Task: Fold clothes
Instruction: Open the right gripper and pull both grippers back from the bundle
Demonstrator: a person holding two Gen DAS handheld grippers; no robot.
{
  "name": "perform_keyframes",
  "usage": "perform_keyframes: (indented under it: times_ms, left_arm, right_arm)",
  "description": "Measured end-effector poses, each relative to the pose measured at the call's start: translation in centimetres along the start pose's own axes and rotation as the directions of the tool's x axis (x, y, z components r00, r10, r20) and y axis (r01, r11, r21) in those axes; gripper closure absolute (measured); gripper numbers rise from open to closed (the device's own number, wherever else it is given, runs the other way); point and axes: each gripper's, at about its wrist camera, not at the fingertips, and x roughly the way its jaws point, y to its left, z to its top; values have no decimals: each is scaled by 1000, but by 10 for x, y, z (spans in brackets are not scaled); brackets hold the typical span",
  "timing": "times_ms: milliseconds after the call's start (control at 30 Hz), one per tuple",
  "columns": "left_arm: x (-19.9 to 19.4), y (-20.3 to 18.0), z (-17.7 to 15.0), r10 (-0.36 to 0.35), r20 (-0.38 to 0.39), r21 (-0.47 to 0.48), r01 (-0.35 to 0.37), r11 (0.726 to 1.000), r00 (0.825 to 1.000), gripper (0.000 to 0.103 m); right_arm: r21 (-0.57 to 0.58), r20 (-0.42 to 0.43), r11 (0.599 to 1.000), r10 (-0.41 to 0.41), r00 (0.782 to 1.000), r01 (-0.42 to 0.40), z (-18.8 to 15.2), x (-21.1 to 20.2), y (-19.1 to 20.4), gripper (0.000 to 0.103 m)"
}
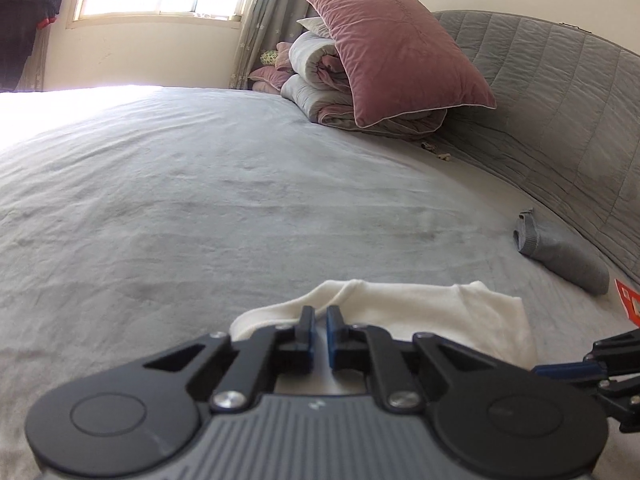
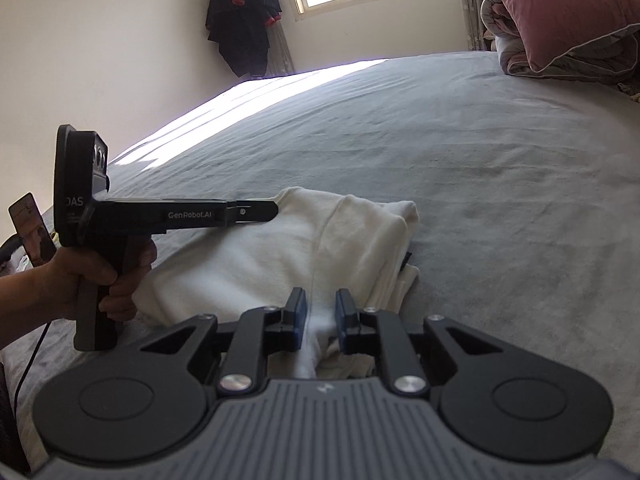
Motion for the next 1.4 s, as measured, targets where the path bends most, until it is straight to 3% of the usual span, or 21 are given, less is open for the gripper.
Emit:
perform_keyframes:
  times_ms: [100,267,400,533,667,1000,1067,1200,1267,1400]
  left_arm:
    - [3,-1,10,43,13,-5,-43,999,999,97]
    - [-14,3,26,42,26,-25,-41,999,999,97]
    - [-37,-5,25,12,23,11,-13,1000,1000,97]
    - [-62,-20,15,-37,-11,86,38,996,999,97]
    - [-84,-32,-2,-95,-29,82,97,992,995,97]
    - [-82,-58,-42,-152,-69,201,163,966,986,96]
    - [-81,-59,-48,-156,-60,213,166,963,986,97]
    - [-83,-60,-50,-162,-52,212,169,963,985,96]
    - [-87,-59,-48,-179,-55,205,186,961,982,96]
    - [-97,-55,-44,-187,-41,217,191,957,982,96]
  right_arm:
    - [-11,0,1000,0,1000,0,1,1,1,88]
    - [-48,16,999,-5,1000,5,2,0,6,85]
    - [-66,54,998,-6,999,9,9,-6,11,77]
    - [-90,117,995,-29,993,39,20,-14,18,76]
    - [-80,146,995,-47,988,59,31,-11,19,76]
    - [-38,76,991,-123,990,126,32,26,12,76]
    - [-18,53,989,-148,987,149,31,33,7,87]
    - [11,35,986,-166,986,166,31,37,0,87]
    - [12,44,987,-159,986,159,32,32,2,86]
    - [18,78,992,-123,989,122,34,14,6,75]
